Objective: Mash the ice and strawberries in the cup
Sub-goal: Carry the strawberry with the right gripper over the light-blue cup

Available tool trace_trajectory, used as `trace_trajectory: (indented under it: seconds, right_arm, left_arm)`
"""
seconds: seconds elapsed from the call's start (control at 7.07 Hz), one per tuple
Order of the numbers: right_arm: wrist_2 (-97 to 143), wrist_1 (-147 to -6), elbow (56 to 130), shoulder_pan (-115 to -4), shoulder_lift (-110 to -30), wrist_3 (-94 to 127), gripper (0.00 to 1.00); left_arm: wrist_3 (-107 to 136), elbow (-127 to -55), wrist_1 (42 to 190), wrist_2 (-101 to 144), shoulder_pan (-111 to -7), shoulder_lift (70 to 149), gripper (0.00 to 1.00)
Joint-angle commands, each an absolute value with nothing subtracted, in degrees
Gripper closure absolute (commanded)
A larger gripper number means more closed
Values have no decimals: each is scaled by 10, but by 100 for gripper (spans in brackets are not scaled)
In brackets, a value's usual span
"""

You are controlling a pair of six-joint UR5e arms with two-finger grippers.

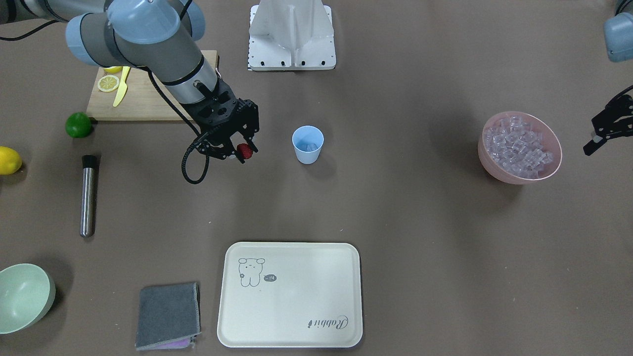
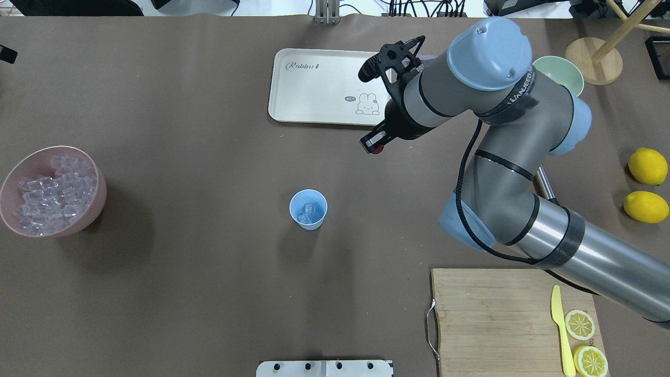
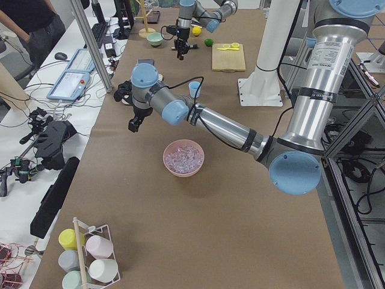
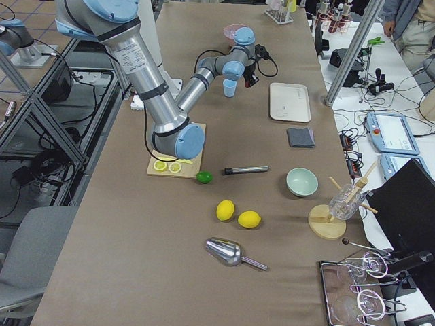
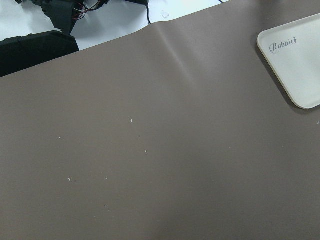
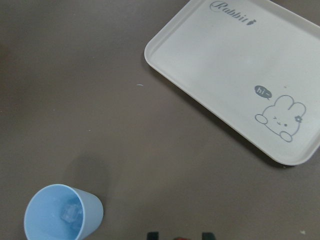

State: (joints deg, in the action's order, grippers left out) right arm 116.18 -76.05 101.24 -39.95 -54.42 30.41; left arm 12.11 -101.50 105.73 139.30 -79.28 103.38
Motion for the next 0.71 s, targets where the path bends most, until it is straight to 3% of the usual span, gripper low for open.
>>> trace_trajectory:
  seconds: [0.0, 0.57]
  right_arm:
    - [1146, -755, 1012, -371, -520, 304, 100]
    - [1068, -755, 1003, -299, -497, 315, 100]
  left_arm:
    - [121, -1014, 1056, 1393, -793, 1034, 3]
    - [121, -1018, 1060, 1393, -794, 1020, 3]
